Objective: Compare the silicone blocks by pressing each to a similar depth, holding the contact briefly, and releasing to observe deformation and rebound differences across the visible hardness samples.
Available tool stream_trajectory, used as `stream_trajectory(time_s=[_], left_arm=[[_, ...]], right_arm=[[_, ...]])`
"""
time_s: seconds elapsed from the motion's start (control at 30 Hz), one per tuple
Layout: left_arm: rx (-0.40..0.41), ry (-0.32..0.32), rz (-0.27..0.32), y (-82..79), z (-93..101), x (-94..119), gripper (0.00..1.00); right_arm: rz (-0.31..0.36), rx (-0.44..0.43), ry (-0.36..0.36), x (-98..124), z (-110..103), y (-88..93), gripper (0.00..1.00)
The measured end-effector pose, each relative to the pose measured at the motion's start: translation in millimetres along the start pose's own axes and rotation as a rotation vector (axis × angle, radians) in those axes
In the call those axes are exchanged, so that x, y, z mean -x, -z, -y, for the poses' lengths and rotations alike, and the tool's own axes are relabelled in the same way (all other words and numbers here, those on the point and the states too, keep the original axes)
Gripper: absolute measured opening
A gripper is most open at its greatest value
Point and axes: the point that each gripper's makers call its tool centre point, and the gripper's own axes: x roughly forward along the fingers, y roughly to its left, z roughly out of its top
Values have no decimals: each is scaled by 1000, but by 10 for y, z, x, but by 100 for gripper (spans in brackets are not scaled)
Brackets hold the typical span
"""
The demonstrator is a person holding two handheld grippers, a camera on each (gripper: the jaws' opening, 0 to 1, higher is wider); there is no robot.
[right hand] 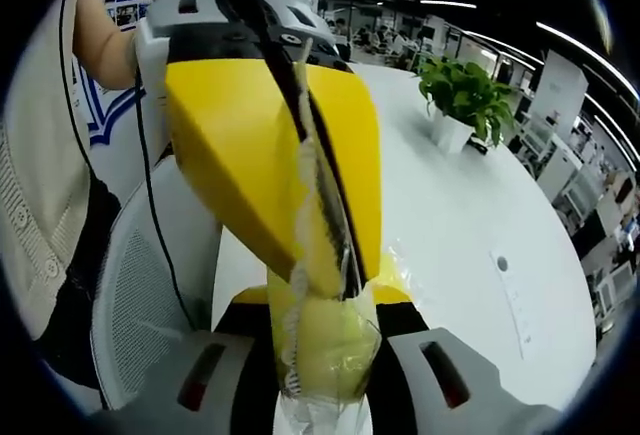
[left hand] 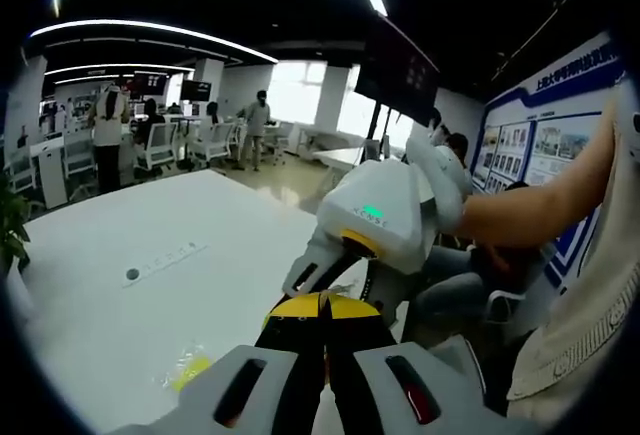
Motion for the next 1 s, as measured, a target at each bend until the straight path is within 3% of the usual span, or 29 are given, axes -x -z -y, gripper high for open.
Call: stream_trajectory(time_s=[1.0], left_arm=[[25,-8,7,4,-34,-31,0]], right_arm=[[30,-6,48,4,53,81,36]])
